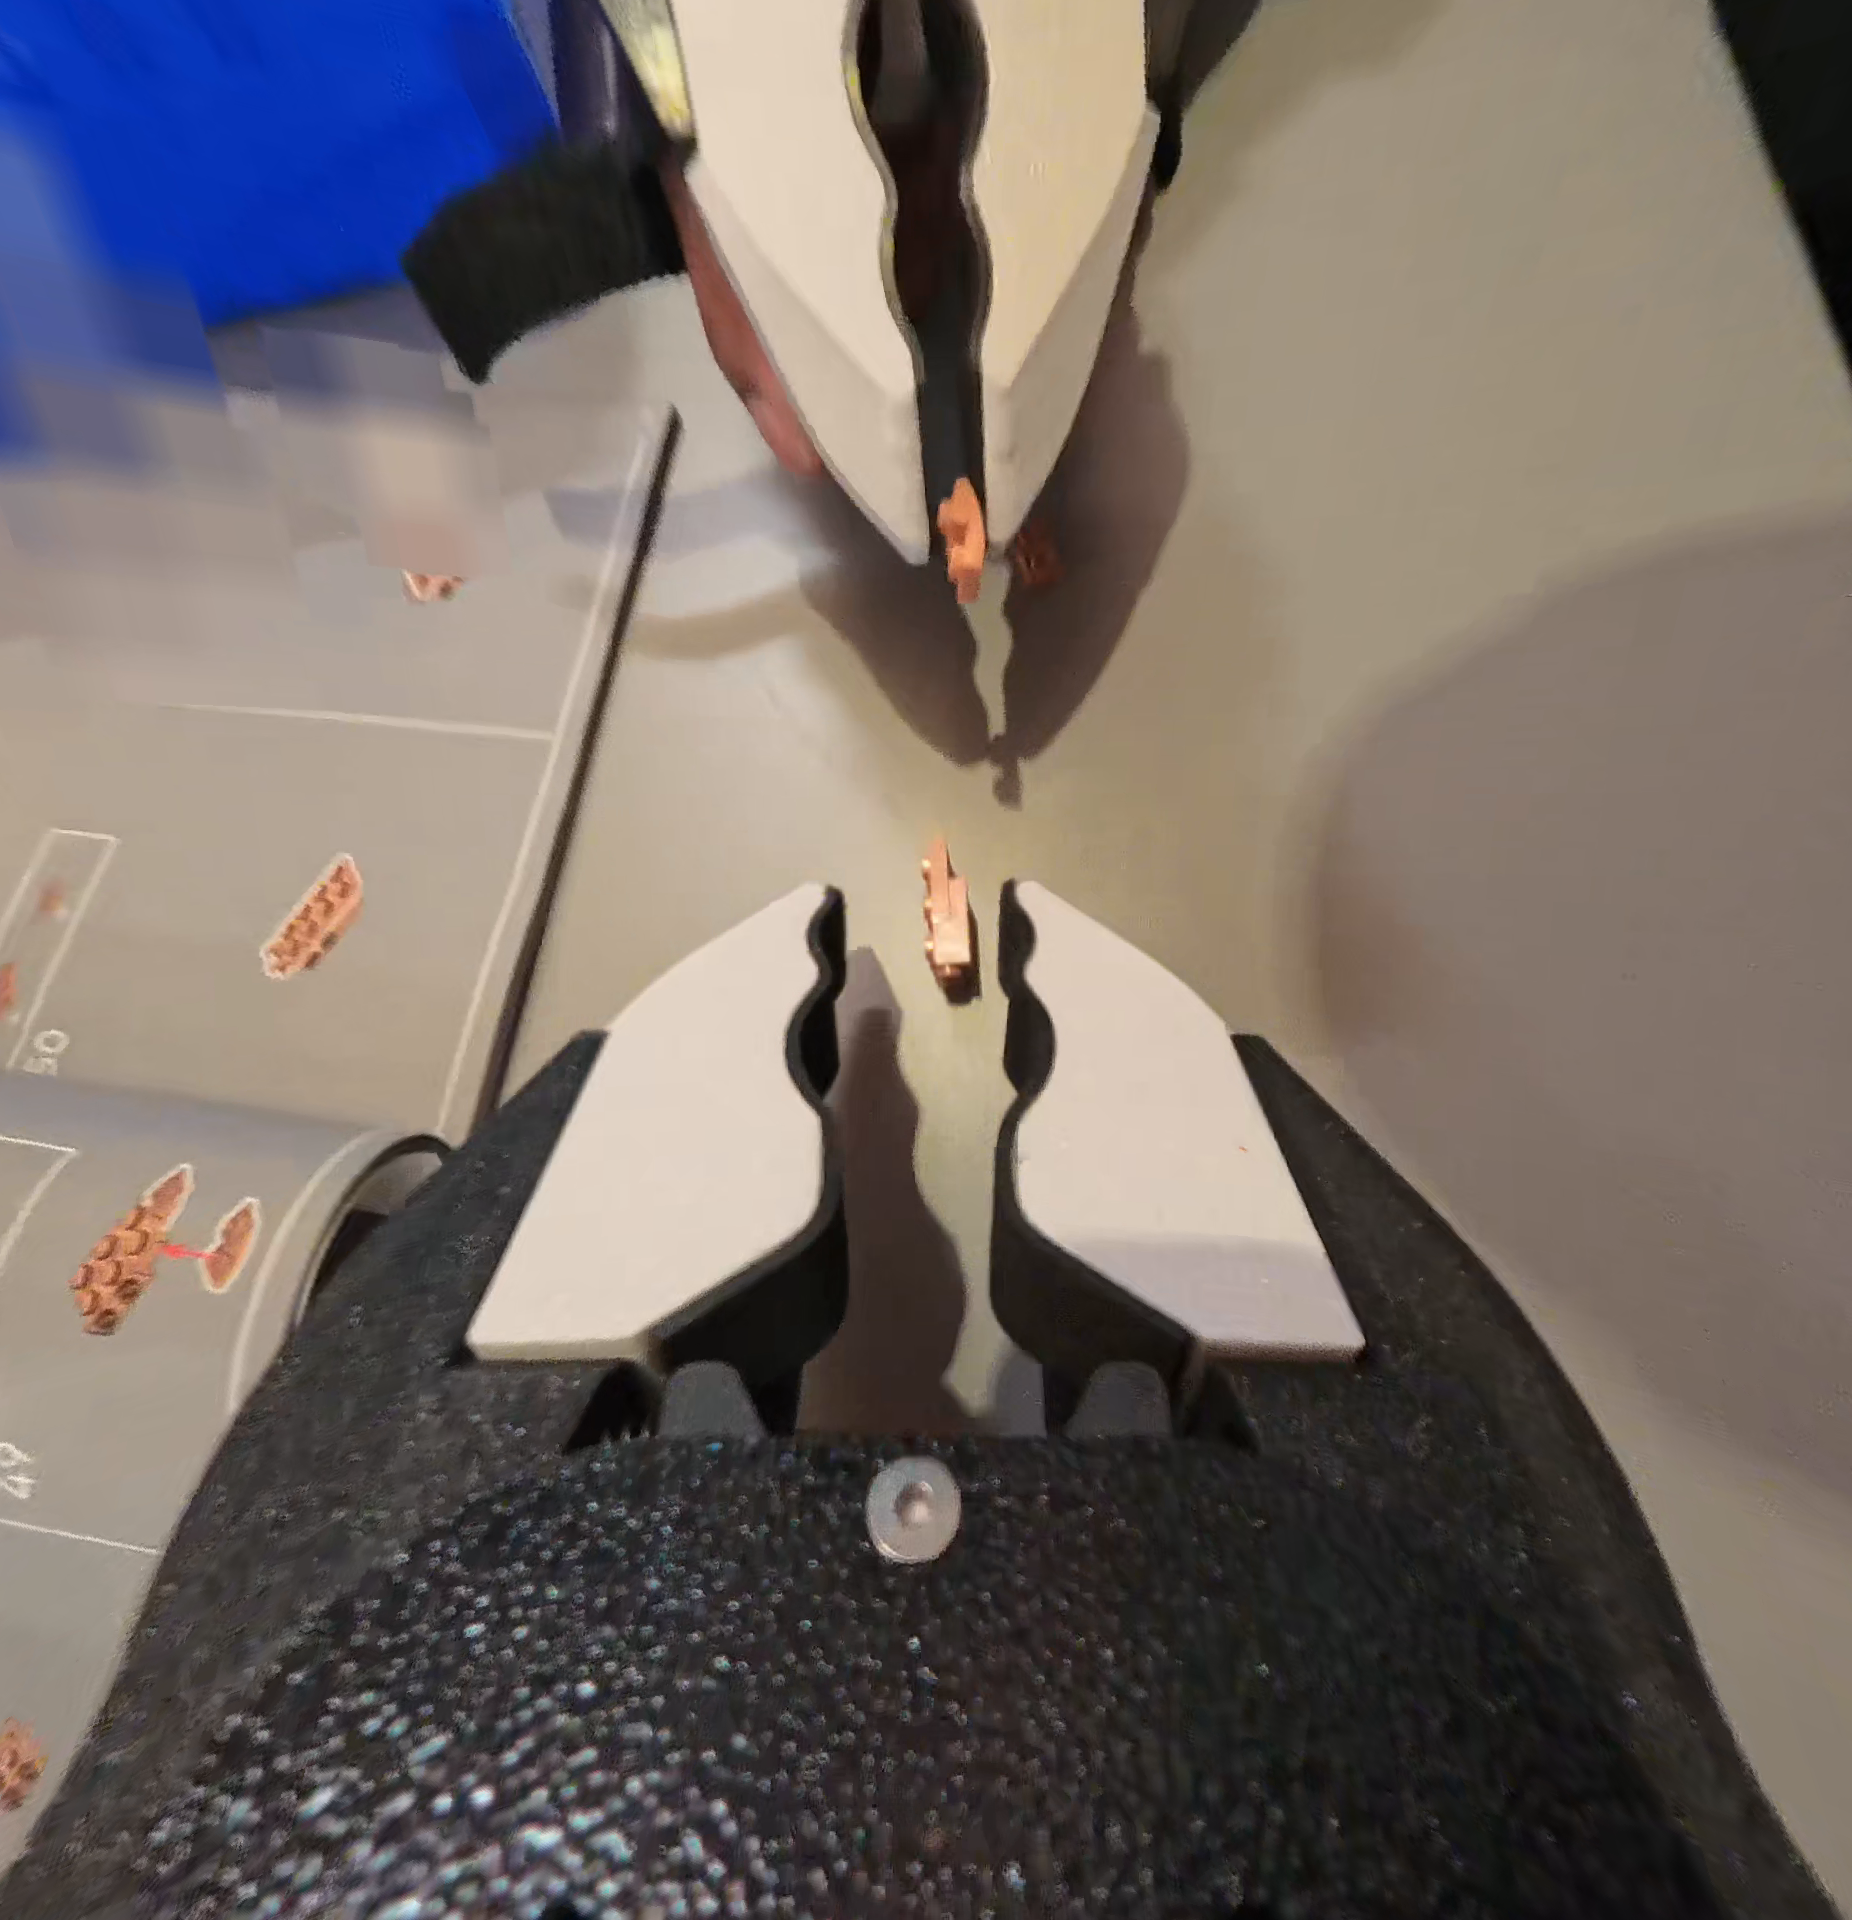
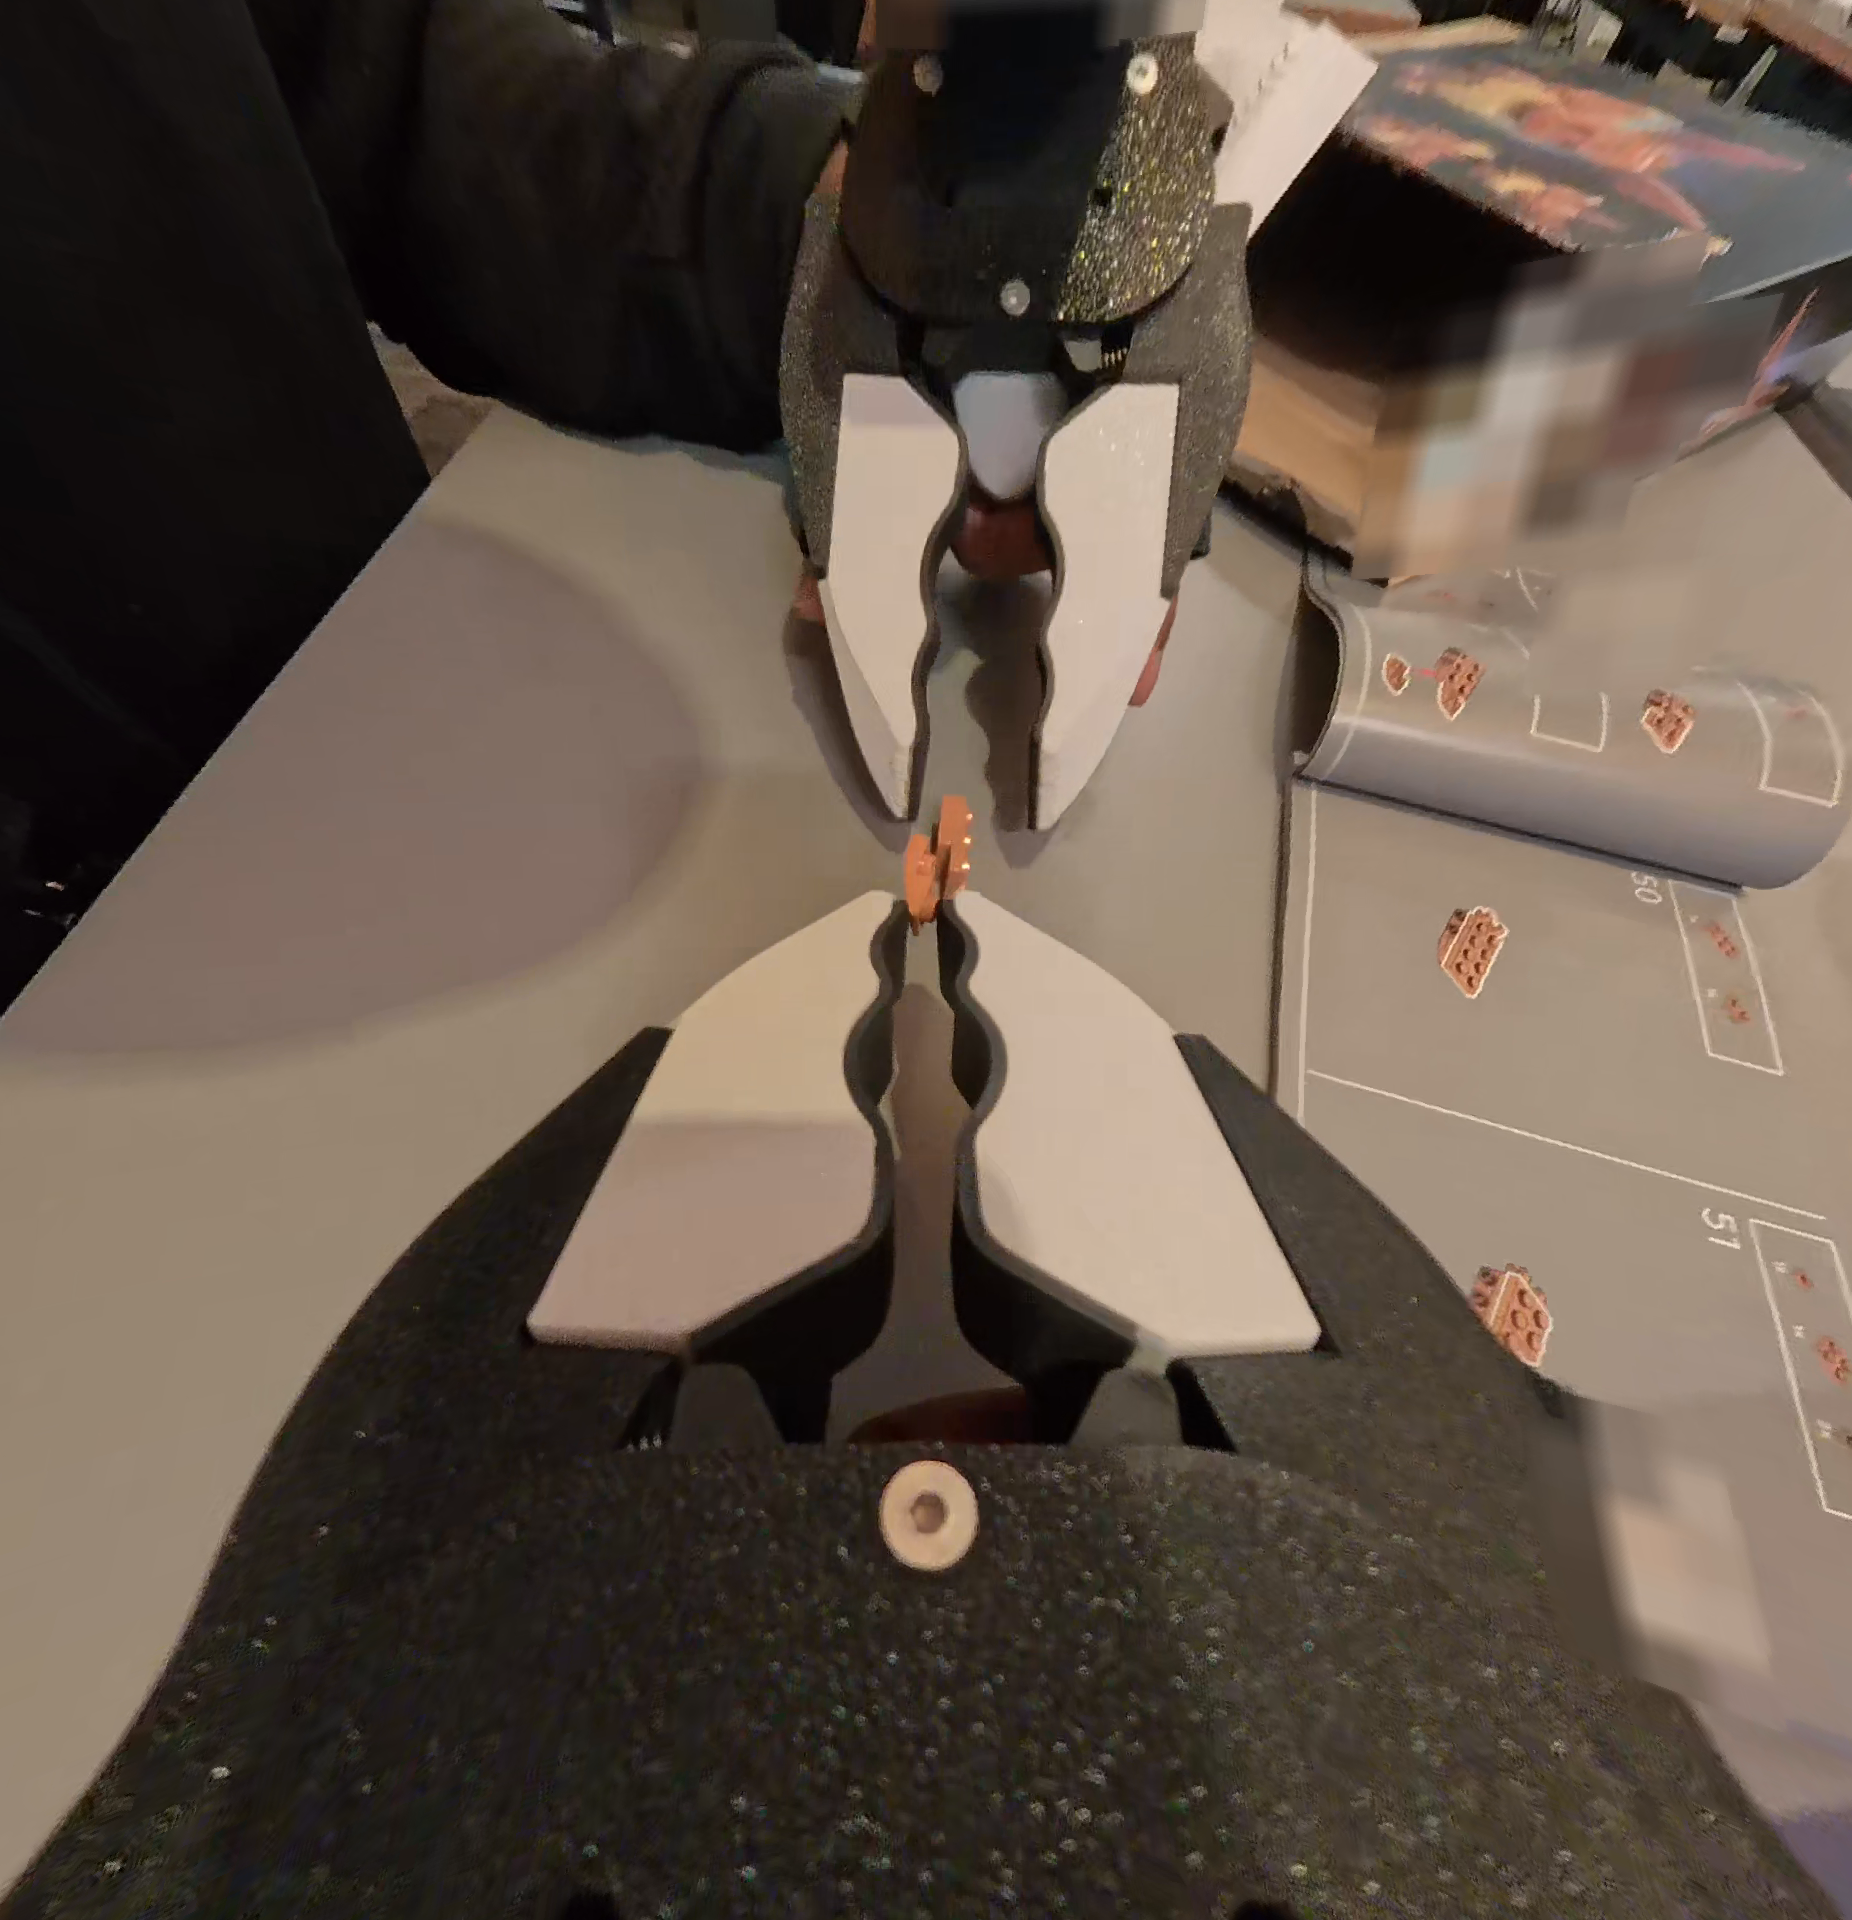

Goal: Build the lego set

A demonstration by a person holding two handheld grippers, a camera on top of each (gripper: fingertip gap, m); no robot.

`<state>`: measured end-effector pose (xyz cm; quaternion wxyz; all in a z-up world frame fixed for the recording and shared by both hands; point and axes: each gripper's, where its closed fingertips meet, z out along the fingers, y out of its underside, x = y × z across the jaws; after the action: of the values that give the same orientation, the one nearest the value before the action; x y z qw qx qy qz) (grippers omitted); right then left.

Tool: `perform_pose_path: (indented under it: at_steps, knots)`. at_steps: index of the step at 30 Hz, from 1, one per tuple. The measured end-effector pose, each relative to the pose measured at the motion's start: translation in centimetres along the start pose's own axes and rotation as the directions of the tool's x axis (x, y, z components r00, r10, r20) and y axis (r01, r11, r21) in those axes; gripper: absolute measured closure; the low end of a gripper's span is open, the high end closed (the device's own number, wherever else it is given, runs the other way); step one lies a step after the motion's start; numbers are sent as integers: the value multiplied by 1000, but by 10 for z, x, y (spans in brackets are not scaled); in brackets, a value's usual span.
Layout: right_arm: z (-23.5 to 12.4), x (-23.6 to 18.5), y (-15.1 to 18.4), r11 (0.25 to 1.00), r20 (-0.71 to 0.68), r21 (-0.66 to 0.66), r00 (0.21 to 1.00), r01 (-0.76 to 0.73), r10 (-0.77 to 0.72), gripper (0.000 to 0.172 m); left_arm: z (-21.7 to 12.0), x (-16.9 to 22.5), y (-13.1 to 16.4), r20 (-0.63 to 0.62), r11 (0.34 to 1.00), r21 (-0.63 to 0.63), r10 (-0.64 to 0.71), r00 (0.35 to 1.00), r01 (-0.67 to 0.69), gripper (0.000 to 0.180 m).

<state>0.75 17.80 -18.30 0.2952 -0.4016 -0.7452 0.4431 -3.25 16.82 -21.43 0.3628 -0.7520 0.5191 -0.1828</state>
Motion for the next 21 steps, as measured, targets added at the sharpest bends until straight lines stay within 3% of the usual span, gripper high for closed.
perform_pose_path:
  at_steps: [3, 7, 11, 16, 21]
  knots:
    - [3, 0, 6, 999, 6, -50, 1000, -18, 18, 166, 7, 3, 11, -7, 997, -77, 24, 1000, -24, 159]
    - [7, -1, 12, 995, 3, -100, 1000, -28, 28, 166, 12, 9, 8, -45, 999, -52, -8, 999, 5, 171]
    - [9, -5, 13, 988, 41, -121, 994, -91, 97, 166, 12, 9, -4, -92, 991, 19, -131, 987, 133, 173]
    - [10, -6, 10, 976, 80, -117, 978, -185, 195, 166, 2, 9, -26, -205, 934, 144, -294, 934, 326, 173]
    - [11, -6, 7, 968, 95, -105, 967, -226, 236, 166, 1, 7, -28, -224, 907, 155, -353, 909, 391, 172]
